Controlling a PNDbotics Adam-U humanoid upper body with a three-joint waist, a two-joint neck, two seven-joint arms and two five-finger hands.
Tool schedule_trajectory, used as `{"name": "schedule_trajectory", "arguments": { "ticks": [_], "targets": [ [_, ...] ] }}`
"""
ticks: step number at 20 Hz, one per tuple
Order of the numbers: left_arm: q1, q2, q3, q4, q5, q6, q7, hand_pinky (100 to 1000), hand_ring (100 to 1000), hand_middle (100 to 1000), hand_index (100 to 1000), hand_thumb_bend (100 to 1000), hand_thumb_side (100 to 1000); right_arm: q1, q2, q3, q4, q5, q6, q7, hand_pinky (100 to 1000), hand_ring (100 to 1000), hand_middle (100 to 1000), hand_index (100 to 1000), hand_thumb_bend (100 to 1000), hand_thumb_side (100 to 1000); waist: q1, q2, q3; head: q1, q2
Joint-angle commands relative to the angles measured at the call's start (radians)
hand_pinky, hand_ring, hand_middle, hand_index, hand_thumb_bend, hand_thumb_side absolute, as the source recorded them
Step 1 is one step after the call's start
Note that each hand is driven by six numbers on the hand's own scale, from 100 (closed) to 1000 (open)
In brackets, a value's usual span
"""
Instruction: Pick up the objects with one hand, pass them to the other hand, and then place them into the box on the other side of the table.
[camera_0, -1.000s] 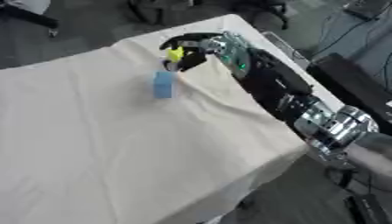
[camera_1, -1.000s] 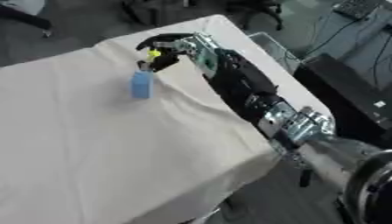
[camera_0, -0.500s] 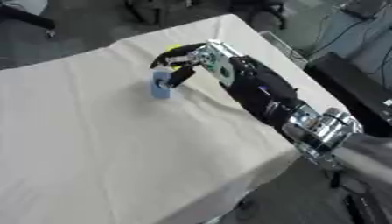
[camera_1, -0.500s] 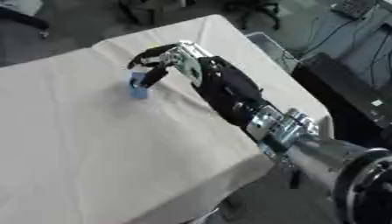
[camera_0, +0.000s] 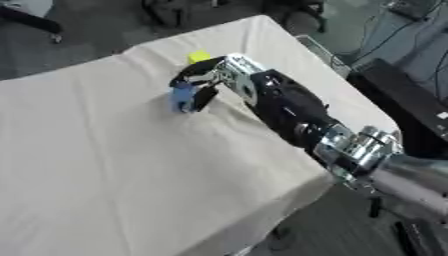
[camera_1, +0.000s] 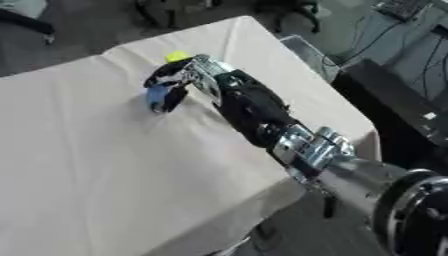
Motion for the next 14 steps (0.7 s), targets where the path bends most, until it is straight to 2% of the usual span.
{"name": "schedule_trajectory", "arguments": {
  "ticks": [1, 2, 3, 5, 8, 9, 11, 12, 14],
  "targets": [
    [-0.011, 0.014, 0.014, -0.012, 0.004, 0.01, 0.013, 699, 1000, 823, 966, 437, 123, -0.004, -0.01, -0.014, -0.019, 0.042, 0.004, -0.08, 837, 806, 597, 985, 100, 309, 0.003, -0.01, 0.001, 0.0, -0.002],
    [-0.011, 0.014, 0.015, -0.012, 0.002, 0.012, 0.017, 699, 1000, 823, 966, 437, 123, 0.002, -0.011, -0.016, -0.033, 0.057, 0.011, -0.139, 837, 806, 597, 985, 100, 309, 0.003, -0.01, 0.0, 0.002, -0.002],
    [-0.011, 0.016, 0.016, -0.012, 0.0, 0.014, 0.019, 700, 1000, 822, 967, 438, 118, 0.009, -0.013, -0.022, -0.06, 0.068, 0.019, -0.212, 788, 746, 484, 951, 100, 276, 0.003, -0.011, -0.001, 0.008, -0.002],
    [-0.009, 0.02, 0.02, -0.012, -0.005, 0.017, 0.023, 700, 1000, 821, 968, 437, 114, 0.037, -0.015, -0.031, -0.142, 0.074, 0.036, -0.368, 733, 709, 437, 929, 100, 209, 0.003, -0.011, -0.004, 0.028, -0.002],
    [-0.003, 0.028, 0.029, -0.012, -0.015, 0.028, 0.032, 699, 1000, 819, 968, 437, 108, 0.105, -0.018, -0.032, -0.335, 0.066, 0.062, -0.569, 704, 680, 405, 910, 100, 100, 0.003, -0.01, -0.011, 0.11, -0.002],
    [0.0, 0.031, 0.033, -0.012, -0.019, 0.034, 0.035, 699, 1000, 817, 967, 437, 106, 0.135, -0.018, -0.025, -0.42, 0.067, 0.067, -0.622, 698, 669, 399, 903, 208, 100, 0.003, -0.01, -0.014, 0.154, -0.002],
    [0.004, 0.033, 0.037, -0.012, -0.023, 0.047, 0.042, 694, 1000, 820, 956, 413, 109, 0.19, -0.012, -0.005, -0.571, 0.068, 0.069, -0.692, 686, 655, 394, 896, 299, 100, 0.003, -0.009, -0.019, 0.229, -0.002],
    [0.006, 0.032, 0.037, -0.012, -0.02, 0.055, 0.045, 691, 1000, 821, 952, 402, 110, 0.213, -0.003, 0.008, -0.634, 0.063, 0.066, -0.712, 679, 652, 393, 895, 295, 100, 0.003, -0.008, -0.022, 0.261, -0.002],
    [0.007, 0.029, 0.036, -0.012, -0.013, 0.072, 0.046, 689, 1000, 821, 950, 400, 114, 0.25, 0.018, 0.039, -0.729, 0.028, 0.055, -0.729, 652, 648, 388, 893, 174, 100, 0.005, -0.008, -0.025, 0.312, -0.002]
  ]
}}
